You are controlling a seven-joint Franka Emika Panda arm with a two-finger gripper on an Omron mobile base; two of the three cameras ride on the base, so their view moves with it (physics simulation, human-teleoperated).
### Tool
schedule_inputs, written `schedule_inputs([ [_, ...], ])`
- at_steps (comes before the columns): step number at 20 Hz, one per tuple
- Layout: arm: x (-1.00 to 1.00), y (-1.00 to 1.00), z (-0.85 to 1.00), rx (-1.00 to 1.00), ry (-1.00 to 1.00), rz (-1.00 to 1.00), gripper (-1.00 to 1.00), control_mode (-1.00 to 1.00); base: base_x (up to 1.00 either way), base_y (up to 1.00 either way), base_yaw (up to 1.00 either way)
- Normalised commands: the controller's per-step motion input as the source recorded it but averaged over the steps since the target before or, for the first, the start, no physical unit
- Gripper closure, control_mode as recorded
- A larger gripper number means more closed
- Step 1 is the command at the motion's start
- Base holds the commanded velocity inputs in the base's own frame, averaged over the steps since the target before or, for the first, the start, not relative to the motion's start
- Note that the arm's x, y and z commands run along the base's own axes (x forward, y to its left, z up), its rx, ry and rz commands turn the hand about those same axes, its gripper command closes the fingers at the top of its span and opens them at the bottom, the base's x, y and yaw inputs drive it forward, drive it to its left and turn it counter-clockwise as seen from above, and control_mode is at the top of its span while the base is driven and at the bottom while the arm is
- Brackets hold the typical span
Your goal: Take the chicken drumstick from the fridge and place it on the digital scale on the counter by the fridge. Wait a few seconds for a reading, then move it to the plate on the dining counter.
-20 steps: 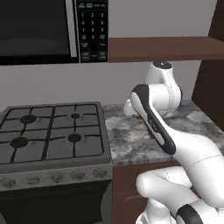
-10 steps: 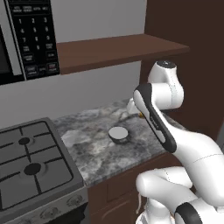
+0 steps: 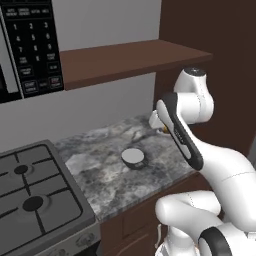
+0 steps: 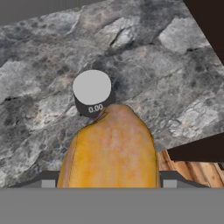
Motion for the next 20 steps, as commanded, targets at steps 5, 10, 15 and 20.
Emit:
schedule_inputs([
  [5,0.41,0.02,-0.21,0.0,0.08,-0.01,1.0,-1.0,0.09,0.04,-0.01],
  [10,0.79,0.14,-0.48,0.0,0.1,0.0,1.0,-1.0,0.0,0.0,0.0],
  [15,0.63,0.4,-0.83,0.0,0.13,0.0,1.0,-1.0,0.0,0.0,0.0],
  [20,0.52,0.43,-0.88,0.0,0.11,0.0,1.0,-1.0,0.0,0.0,0.0],
])
